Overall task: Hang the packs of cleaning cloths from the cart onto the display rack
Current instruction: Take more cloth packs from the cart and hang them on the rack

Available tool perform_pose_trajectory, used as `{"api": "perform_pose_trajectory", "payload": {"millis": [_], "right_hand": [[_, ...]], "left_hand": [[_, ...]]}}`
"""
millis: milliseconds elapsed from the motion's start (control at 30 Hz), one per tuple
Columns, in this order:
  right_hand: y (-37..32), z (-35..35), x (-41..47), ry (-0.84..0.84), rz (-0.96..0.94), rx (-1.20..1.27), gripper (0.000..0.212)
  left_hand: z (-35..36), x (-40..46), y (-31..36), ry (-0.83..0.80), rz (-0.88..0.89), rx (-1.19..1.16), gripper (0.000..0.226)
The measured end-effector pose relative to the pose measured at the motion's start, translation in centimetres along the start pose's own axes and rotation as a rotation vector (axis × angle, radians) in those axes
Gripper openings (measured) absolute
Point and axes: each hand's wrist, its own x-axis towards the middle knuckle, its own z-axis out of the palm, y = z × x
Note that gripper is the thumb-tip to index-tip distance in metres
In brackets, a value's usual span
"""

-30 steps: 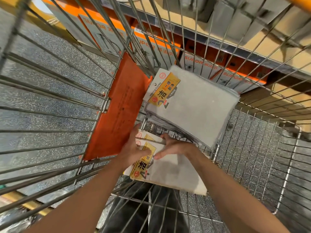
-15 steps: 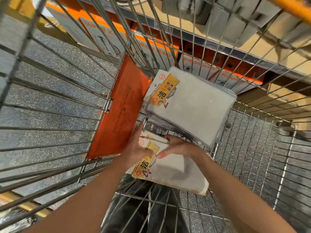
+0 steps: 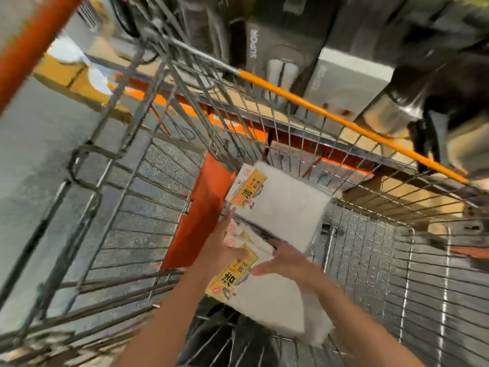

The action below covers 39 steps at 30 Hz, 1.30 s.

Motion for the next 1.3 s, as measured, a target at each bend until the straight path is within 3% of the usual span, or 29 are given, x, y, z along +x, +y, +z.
{"api": "perform_pose_trajectory", "payload": {"millis": [100, 200, 300, 400, 500, 600, 667, 733, 800, 867, 1067, 1300], "right_hand": [[-2.1, -1.1, -3.1, 0.039, -0.043, 0.096, 0.039], [-4.5, -2.3, -6.6, 0.096, -0.082, 0.227, 0.04], [-6.7, -2.7, -9.9, 0.171, -0.138, 0.236, 0.08], [-9.1, -3.5, -12.9, 0.226, -0.187, 0.254, 0.054], [-11.5, -4.9, -15.8, 0.304, -0.291, 0.329, 0.041], [-13.9, -5.4, -18.2, 0.356, -0.341, 0.407, 0.047], [-15.2, -5.3, -19.7, 0.367, -0.353, 0.448, 0.055], [-15.8, -5.3, -20.9, 0.382, -0.367, 0.469, 0.053], [-16.1, -5.2, -21.8, 0.387, -0.375, 0.5, 0.043], [-16.4, -5.0, -22.5, 0.39, -0.371, 0.523, 0.039], [-16.1, -5.0, -23.5, 0.324, -0.366, 0.598, 0.035], [-15.2, -6.1, -24.3, 0.175, -0.375, 0.547, 0.025]], "left_hand": [[-0.7, -1.3, 3.4, -0.062, 0.109, 0.062, 0.098], [-1.7, -2.9, 8.0, -0.116, 0.221, 0.206, 0.088], [-2.1, -5.1, 13.0, -0.139, 0.318, 0.315, 0.086], [-2.8, -7.5, 17.4, -0.149, 0.471, 0.431, 0.083], [-3.9, -10.8, 21.0, 0.043, 0.704, 0.584, 0.08], [-4.6, -13.4, 22.2, 0.384, 1.026, 0.734, 0.064], [-4.9, -14.2, 21.3, 0.546, 1.169, 0.648, 0.05], [-4.7, -15.2, 20.2, 0.521, 1.115, 0.395, 0.039], [-3.9, -16.4, 19.6, 0.425, 1.005, 0.105, 0.044], [-3.2, -17.4, 19.3, 0.382, 0.938, -0.03, 0.052], [-2.6, -19.2, 18.5, 0.267, 0.842, -0.098, 0.059], [0.8, -20.5, 16.2, 0.395, 0.754, -0.074, 0.06]]}}
